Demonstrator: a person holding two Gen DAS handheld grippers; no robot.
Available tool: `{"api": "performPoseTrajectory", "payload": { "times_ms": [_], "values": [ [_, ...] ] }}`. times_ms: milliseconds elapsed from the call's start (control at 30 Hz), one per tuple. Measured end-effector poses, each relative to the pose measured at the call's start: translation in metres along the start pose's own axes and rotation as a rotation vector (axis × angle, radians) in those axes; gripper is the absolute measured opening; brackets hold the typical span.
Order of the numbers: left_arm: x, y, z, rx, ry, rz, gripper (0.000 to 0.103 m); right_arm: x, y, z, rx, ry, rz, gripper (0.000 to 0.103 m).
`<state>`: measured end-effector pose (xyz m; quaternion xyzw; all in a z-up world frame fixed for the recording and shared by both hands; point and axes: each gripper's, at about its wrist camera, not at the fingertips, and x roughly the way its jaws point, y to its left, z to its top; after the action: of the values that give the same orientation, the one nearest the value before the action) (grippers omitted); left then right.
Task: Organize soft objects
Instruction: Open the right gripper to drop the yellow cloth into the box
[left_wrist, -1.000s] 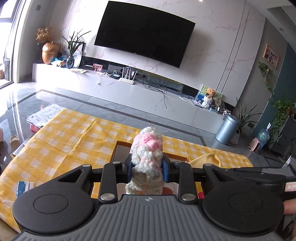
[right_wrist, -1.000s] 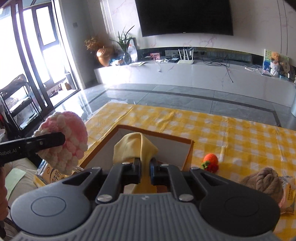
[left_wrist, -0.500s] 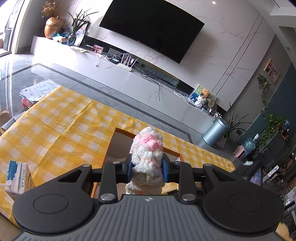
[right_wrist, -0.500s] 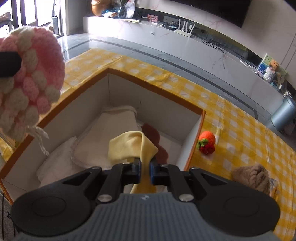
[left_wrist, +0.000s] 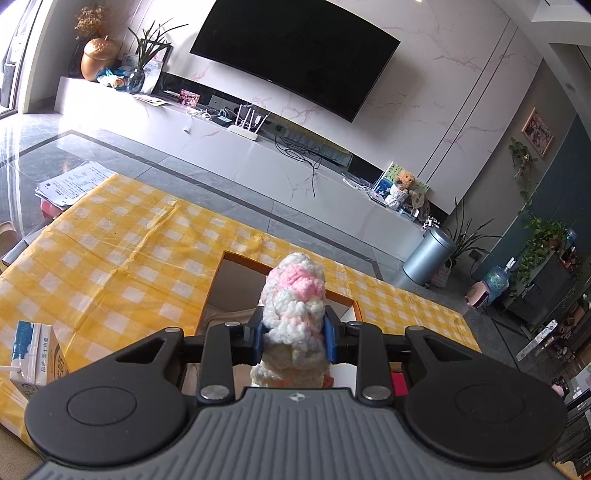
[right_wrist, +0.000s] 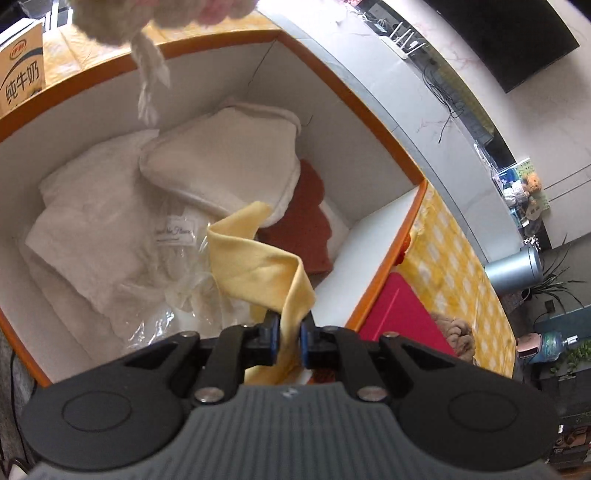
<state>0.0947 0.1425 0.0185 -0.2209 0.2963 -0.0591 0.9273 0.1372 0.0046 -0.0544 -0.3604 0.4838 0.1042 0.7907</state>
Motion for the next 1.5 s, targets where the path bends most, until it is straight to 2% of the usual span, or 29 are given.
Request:
{"api": "performPoseTrajectory", "payload": {
  "times_ms": [67,133,200,267,333,367,400,667,767,1000,1100,1200,1267,1333,1400,1500],
  "values": [
    [0.001,0.005,0.001,-0.022,-0.004,0.024,0.034,-0.002,0.004,-0.003,-0.002,-0.004,0.003,0.010],
    [0.002,0.010,0.002,-0.040,-0.004,0.035,0.034,-0.004,0.007,-0.004,-0.018,-0.001,0.024,0.021],
    [0.002,0.013,0.003,-0.056,-0.001,0.031,0.034,-0.006,0.011,-0.004,-0.063,-0.004,0.064,0.053],
    [0.001,0.015,0.003,-0.068,0.002,0.014,0.034,-0.013,0.010,-0.003,-0.086,-0.046,0.033,0.071],
    [0.000,0.016,0.003,-0.075,0.005,-0.008,0.034,-0.022,0.006,0.001,-0.088,-0.095,0.031,0.083],
    [0.001,0.016,0.003,-0.076,0.007,-0.016,0.034,-0.028,0.003,0.002,-0.080,-0.108,0.031,0.097],
    [0.001,0.016,0.003,-0.076,0.009,-0.022,0.034,-0.034,0.000,0.003,-0.075,-0.127,0.024,0.100],
    [0.007,0.003,-0.002,-0.002,0.033,-0.042,0.034,-0.065,-0.023,0.004,-0.089,-0.231,-0.061,0.100],
    [0.012,0.000,-0.004,0.006,0.051,-0.043,0.034,-0.071,-0.035,0.003,-0.038,-0.278,-0.092,0.100],
    [0.034,-0.006,-0.007,0.014,0.092,-0.052,0.034,-0.063,-0.061,-0.005,0.086,-0.333,-0.013,0.100],
    [0.050,-0.015,-0.014,0.049,0.141,-0.051,0.034,-0.051,-0.066,-0.010,0.114,-0.379,-0.003,0.100],
    [0.066,-0.027,-0.022,0.090,0.191,-0.020,0.034,-0.039,-0.073,-0.020,0.177,-0.435,0.034,0.100],
    [0.074,-0.038,-0.024,0.134,0.201,-0.012,0.034,-0.035,-0.080,-0.025,0.203,-0.434,0.064,0.100],
    [0.085,-0.049,-0.024,0.165,0.225,-0.020,0.034,-0.037,-0.090,-0.033,0.202,-0.450,0.052,0.100],
    [0.097,-0.056,-0.025,0.150,0.254,-0.020,0.034,-0.040,-0.103,-0.042,0.221,-0.470,0.037,0.100],
    [0.116,-0.065,-0.029,0.133,0.292,-0.018,0.034,-0.038,-0.135,-0.062,0.364,-0.511,0.068,0.100]
  ]
}}
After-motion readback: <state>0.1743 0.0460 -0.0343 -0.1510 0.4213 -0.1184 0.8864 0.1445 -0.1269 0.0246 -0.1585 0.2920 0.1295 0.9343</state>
